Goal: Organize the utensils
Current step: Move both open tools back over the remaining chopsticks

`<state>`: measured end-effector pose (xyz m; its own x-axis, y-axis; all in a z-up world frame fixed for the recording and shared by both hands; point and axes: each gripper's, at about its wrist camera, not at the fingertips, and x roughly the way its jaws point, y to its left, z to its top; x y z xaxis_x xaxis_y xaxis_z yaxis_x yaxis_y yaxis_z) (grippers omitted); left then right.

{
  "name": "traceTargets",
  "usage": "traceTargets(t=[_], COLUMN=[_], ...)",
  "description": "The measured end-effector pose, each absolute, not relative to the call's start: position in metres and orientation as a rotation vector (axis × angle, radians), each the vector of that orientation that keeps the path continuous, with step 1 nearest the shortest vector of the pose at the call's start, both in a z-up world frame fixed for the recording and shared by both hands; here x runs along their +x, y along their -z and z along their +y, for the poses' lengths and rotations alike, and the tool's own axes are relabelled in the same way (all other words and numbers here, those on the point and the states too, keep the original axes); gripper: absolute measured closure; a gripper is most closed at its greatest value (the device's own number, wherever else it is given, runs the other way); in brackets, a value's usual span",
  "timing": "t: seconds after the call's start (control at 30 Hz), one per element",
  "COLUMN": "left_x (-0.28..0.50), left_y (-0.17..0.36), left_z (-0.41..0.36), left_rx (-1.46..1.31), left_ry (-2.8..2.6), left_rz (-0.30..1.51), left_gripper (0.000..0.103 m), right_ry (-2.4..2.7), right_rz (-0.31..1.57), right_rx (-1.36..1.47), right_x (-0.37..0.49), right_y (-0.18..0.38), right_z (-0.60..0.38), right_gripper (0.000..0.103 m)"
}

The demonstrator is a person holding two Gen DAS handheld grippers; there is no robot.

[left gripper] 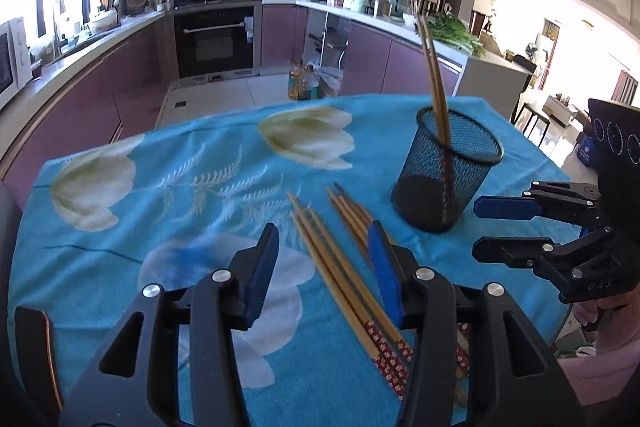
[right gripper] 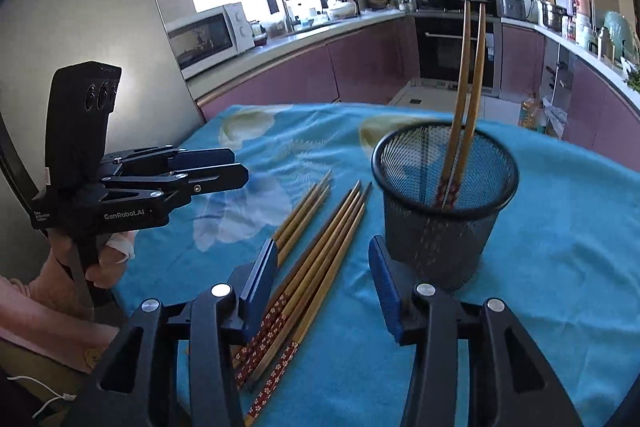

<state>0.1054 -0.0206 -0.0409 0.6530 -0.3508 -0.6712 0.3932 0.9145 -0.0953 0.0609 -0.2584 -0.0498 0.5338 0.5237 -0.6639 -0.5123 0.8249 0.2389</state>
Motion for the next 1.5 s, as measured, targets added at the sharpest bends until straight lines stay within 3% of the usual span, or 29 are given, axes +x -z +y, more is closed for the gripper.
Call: traceTargets(t=[0.2,0.47,1.5], left_x=[0.108,0.115,0.129], left_y=[0.085,0.104,0.121], left_z=[-0.029,-0.035,-0.037], left_rx=[0.07,0.082,0.117], left_ry=[0.419,0.4,0.392], left_rz=[0.841,0.882,0.93], left_gripper=[0.058,0.061,0.066], right_ry=[-0.557,-0.53,-0.497], right_rz=[0.875,0.905,0.93], right_rx=[0.012,0.002,-0.04], right_x=[0.065,0.063,0.068], right_y=[0.076,0.088,0.091], right_z=[-0.251,-0.249,-0.234], right_gripper=[0.06,0.064,0.07])
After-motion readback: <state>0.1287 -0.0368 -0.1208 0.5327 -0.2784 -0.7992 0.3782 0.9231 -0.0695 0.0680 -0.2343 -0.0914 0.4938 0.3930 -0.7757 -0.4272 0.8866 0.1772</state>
